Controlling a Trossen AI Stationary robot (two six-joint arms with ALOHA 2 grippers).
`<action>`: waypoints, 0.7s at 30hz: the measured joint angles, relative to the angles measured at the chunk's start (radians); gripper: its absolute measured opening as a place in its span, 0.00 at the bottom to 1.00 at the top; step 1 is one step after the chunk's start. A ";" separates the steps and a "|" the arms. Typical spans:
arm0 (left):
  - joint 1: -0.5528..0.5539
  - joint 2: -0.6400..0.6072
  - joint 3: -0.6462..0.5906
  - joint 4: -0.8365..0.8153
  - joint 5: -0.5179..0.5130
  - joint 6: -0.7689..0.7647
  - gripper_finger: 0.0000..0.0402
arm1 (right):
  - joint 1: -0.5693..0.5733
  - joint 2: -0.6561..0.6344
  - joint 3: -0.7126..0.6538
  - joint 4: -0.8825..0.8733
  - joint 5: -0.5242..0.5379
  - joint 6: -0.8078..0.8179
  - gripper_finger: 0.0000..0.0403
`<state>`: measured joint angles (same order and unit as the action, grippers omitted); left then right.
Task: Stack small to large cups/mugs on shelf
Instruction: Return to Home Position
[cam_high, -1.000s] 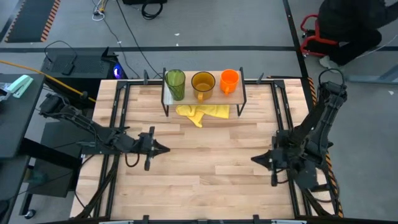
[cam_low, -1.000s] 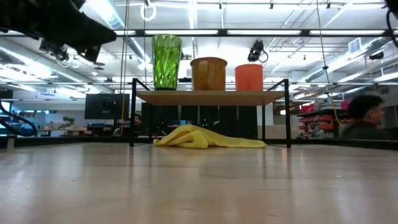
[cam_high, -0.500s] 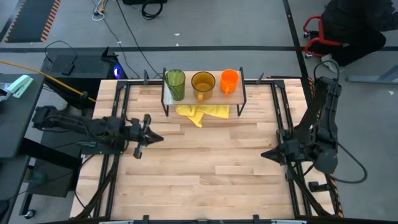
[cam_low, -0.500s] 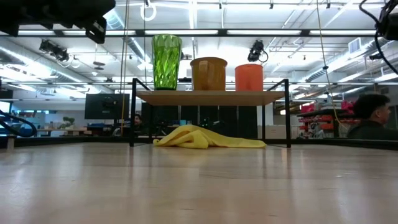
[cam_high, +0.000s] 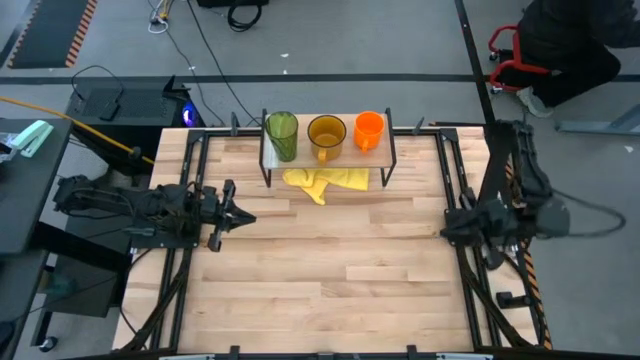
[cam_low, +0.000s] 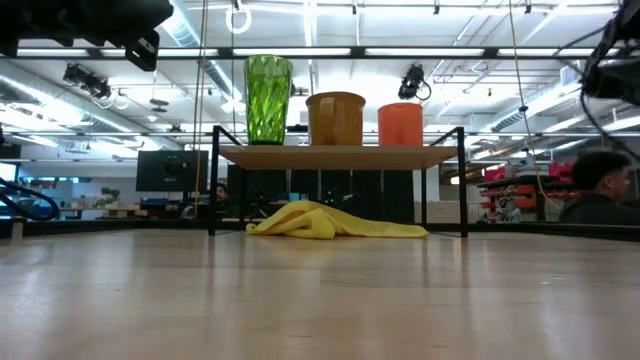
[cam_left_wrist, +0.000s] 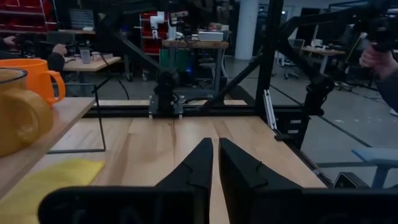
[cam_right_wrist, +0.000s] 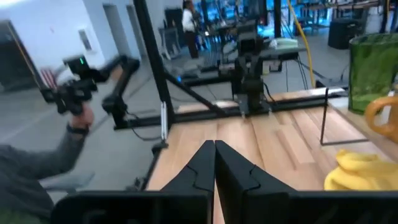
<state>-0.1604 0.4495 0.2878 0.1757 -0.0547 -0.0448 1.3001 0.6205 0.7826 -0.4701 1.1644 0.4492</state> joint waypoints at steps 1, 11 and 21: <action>0.000 0.001 0.000 0.000 0.000 -0.001 0.08 | 0.018 -0.024 0.000 -0.003 0.017 -0.008 0.04; 0.000 0.002 0.000 -0.047 0.000 -0.039 0.06 | 0.120 -0.151 -0.173 0.057 0.151 0.184 0.04; 0.000 0.002 0.000 -0.033 0.000 -0.049 0.09 | 0.089 0.029 -0.334 0.870 -0.412 -0.394 0.04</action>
<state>-0.1608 0.4511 0.2878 0.1422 -0.0547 -0.0936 1.3890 0.6495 0.4484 0.4001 0.7519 0.0555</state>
